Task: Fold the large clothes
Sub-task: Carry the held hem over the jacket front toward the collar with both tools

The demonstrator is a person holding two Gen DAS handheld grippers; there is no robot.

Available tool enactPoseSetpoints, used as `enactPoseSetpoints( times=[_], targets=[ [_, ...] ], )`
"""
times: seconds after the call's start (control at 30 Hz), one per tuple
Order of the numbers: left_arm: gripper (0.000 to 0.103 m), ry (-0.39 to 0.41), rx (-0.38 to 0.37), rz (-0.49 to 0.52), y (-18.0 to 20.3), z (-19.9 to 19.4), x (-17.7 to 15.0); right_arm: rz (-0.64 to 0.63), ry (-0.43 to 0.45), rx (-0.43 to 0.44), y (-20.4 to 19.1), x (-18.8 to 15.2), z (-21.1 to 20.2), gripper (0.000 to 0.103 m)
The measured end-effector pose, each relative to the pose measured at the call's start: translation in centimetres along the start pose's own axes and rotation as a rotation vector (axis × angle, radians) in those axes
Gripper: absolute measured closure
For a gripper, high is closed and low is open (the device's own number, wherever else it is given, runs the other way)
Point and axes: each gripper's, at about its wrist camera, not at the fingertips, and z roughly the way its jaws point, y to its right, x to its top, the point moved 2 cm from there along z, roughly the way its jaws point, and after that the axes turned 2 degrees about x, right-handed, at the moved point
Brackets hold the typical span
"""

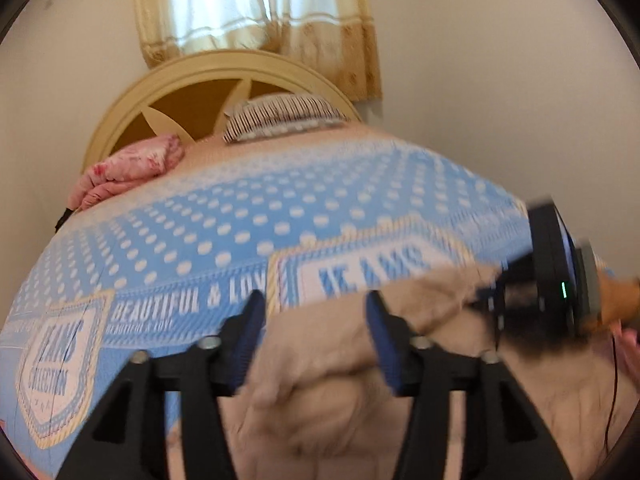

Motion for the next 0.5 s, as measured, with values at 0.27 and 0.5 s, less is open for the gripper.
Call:
enactPoseSetpoints(
  times=[0.27, 0.5],
  targets=[
    [0.037, -0.248, 0.054, -0.057, 1.5, 9.5, -3.8, 0.036, 0.016, 0.015, 0.2, -0.4, -0.3, 0.102],
    [0.036, -0.284, 0.045, -0.100, 1.4, 10.9, -6.0, 0.056, 0.012, 0.034, 0.3, -0.2, -0.6, 0.101]
  ],
)
